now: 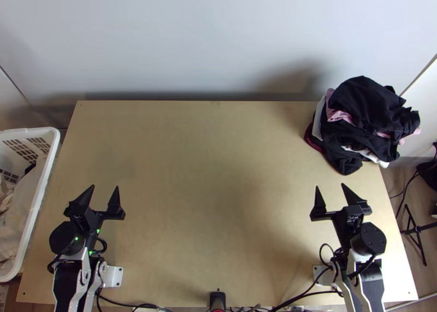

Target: Fold the t-shirt

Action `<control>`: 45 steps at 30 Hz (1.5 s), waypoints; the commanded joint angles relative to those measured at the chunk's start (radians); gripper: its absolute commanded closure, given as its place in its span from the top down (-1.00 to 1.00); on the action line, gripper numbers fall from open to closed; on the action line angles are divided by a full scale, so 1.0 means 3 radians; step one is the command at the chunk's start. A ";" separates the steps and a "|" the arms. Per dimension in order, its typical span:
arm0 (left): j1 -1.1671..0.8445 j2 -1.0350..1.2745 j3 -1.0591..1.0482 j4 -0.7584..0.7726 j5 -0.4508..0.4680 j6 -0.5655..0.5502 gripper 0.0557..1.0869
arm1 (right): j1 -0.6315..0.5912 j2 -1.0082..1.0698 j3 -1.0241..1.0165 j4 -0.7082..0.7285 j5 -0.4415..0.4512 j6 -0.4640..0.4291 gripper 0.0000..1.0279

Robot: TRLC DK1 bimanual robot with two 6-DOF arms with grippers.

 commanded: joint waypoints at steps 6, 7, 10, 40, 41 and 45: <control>0.0164 0.0105 0.0033 0.0255 -0.0004 0.0055 0.89 | 0.0018 0.0008 0.0079 0.0191 0.0005 -0.0173 0.80; 0.0164 0.0162 0.0033 0.0266 -0.0004 0.0050 0.89 | 0.0018 0.0008 0.0094 0.0191 0.0005 -0.0199 0.80; 0.0164 0.0325 0.0089 0.0347 -0.0004 0.0035 0.89 | 0.0018 0.0090 0.0192 0.0201 0.0005 -0.0209 0.80; 0.0025 0.3199 0.2610 0.0117 -0.0536 -0.0318 0.89 | -0.0069 0.3567 0.2656 0.0084 0.0030 0.0139 0.88; 0.0015 0.3255 0.2681 0.0112 -0.0541 -0.0323 0.89 | -0.0069 0.3695 0.2748 0.0084 0.0030 0.0144 0.88; -0.0005 0.3470 0.2865 0.0117 -0.0576 -0.0338 0.89 | -0.0059 0.4109 0.3075 0.0109 0.0153 0.0129 0.87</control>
